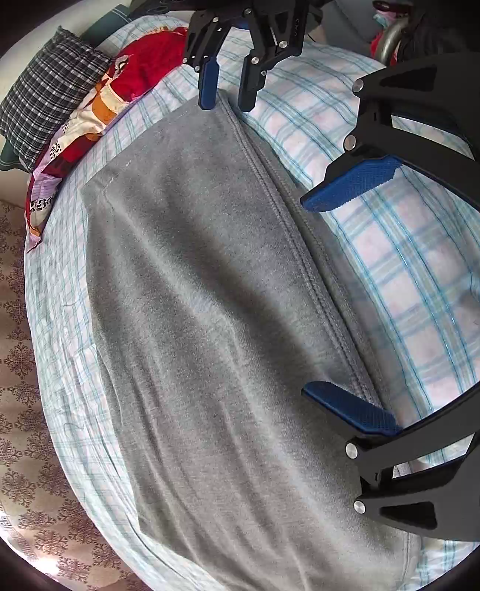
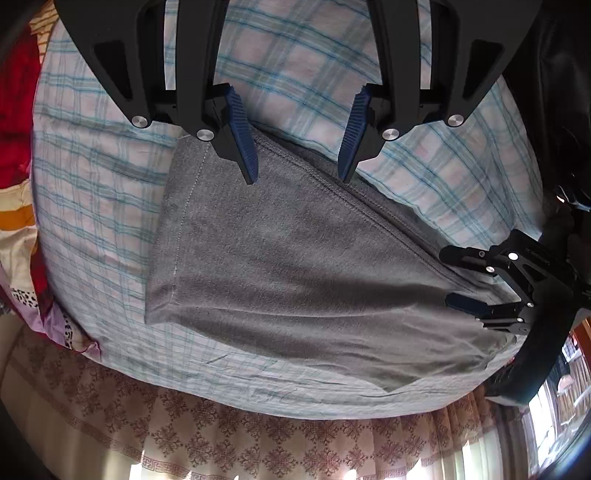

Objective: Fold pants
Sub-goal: 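Pinch the pant edge with the right tool and lift it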

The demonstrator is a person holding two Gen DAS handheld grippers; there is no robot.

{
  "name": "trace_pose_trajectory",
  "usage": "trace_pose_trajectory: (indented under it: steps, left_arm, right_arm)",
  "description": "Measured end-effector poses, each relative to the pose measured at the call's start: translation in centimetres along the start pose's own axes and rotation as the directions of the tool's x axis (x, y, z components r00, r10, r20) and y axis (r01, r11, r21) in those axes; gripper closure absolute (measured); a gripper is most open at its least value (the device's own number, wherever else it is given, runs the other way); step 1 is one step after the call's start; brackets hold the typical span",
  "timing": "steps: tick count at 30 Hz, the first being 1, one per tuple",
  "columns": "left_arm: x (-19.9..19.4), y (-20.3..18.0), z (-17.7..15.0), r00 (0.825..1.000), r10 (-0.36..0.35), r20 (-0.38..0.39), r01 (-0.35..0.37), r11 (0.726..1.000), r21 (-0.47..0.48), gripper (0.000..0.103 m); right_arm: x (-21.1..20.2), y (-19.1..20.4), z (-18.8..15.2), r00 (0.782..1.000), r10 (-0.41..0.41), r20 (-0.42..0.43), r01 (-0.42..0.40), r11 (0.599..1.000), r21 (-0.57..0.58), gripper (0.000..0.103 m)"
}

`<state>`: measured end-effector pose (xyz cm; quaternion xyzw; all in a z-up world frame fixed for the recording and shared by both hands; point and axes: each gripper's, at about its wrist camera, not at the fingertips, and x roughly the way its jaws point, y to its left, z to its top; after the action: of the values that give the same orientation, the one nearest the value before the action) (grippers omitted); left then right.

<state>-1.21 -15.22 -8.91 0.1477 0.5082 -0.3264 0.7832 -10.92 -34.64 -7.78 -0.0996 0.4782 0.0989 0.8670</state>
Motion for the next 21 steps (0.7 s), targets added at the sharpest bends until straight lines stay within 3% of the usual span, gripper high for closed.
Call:
trace_pose_trajectory:
  steps: [5,9,10,14,18,21]
  left_arm:
    - [0.4,0.4,0.2,1.0,0.027,0.002,-0.027,1.0,0.002,0.009]
    - [0.8,-0.1,0.6,0.999,0.038,-0.003,-0.037,0.999,0.034,0.009]
    - [0.9,-0.3,0.7,0.999,0.041,-0.005,-0.041,0.998,0.045,0.009]
    - [-0.2,-0.8,1.3,1.0,-0.009,0.017,0.008,0.999,0.047,0.009]
    - [-0.9,0.2,2.6,0.99,-0.133,0.051,0.135,0.99,-0.034,0.009]
    - [0.5,0.9,3.7,0.989,-0.138,0.048,0.141,0.986,-0.088,0.009]
  right_arm:
    - [1.1,-0.4,-0.8,0.995,-0.077,-0.058,0.071,0.993,-0.096,0.06]
    - [0.2,-1.1,-0.9,0.994,-0.104,-0.037,0.1,0.991,-0.088,0.092]
    - [-0.4,-1.1,-0.8,0.994,-0.111,-0.015,0.109,0.991,-0.083,0.094]
    - [-3.1,-1.1,-0.9,0.99,-0.134,0.045,0.137,0.987,-0.078,0.096]
    - [-1.1,-1.6,-2.1,0.991,-0.128,-0.026,0.125,0.987,-0.097,0.095]
    - [0.3,-1.6,-2.4,0.994,-0.109,-0.032,0.107,0.992,-0.06,0.089]
